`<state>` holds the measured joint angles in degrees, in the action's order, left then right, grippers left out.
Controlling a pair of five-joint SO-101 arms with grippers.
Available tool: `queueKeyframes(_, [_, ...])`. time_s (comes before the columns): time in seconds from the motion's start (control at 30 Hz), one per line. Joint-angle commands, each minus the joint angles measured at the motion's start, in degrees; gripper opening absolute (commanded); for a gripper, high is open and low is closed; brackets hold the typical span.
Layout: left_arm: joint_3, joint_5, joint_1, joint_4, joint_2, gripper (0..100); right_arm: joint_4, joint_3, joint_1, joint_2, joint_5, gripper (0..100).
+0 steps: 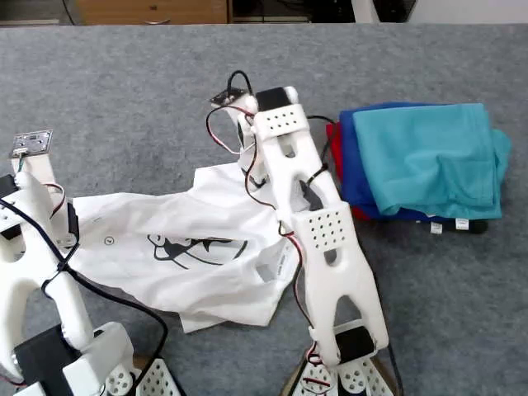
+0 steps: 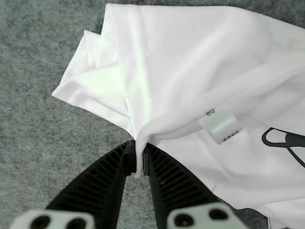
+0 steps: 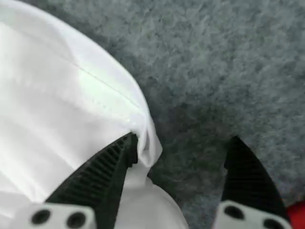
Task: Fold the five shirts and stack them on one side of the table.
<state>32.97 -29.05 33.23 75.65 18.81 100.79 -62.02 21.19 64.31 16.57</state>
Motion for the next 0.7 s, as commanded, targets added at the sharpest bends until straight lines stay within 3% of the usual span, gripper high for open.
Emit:
queueKeyframes(0.0, [-0.2,-0.4,0.7,-0.2,2.0,2,-0.7,-6.8,-0.1,1.3,-1.2,29.2])
queueKeyframes(0.1, [-0.2,-0.4,0.7,-0.2,2.0,2,-0.7,-11.6,0.2,3.9,-1.8,26.4])
queueKeyframes(0.3, [-0.2,-0.4,0.7,-0.2,2.0,2,1.3,-18.6,0.0,8.0,-2.6,0.8])
queueKeyframes(0.67, [-4.7,0.0,0.7,-0.4,2.0,2,1.6,-26.2,-1.3,5.3,-2.7,1.2])
